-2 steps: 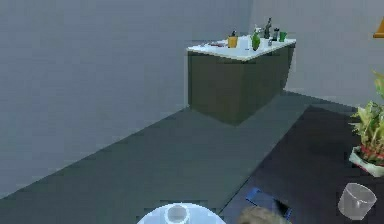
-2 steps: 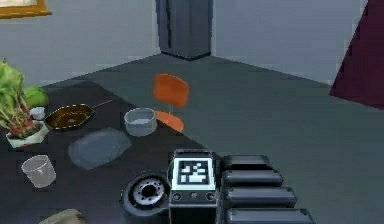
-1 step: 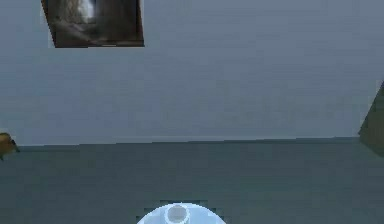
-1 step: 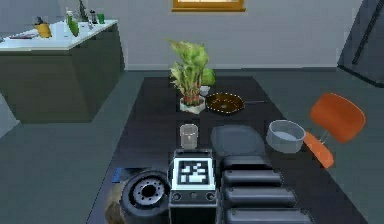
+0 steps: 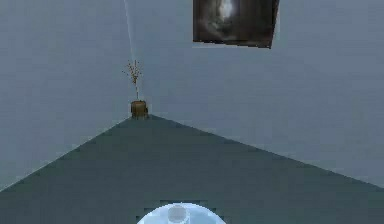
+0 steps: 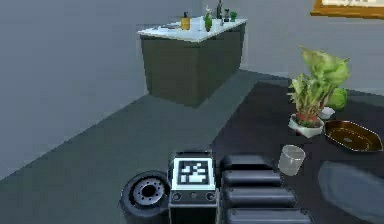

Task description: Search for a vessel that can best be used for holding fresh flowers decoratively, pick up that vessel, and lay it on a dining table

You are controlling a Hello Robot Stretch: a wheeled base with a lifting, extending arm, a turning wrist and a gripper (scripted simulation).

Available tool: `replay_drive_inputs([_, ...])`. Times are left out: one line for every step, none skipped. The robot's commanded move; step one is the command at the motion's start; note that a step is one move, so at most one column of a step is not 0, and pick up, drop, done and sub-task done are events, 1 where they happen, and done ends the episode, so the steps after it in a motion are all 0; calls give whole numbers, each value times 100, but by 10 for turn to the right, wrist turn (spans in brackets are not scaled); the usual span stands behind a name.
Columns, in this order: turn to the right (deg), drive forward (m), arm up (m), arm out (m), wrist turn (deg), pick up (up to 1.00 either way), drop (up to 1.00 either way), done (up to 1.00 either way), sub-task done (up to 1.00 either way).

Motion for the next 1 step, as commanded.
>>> replay_drive_inputs([450, 0, 0, 0, 0, 0, 0, 0, 0])
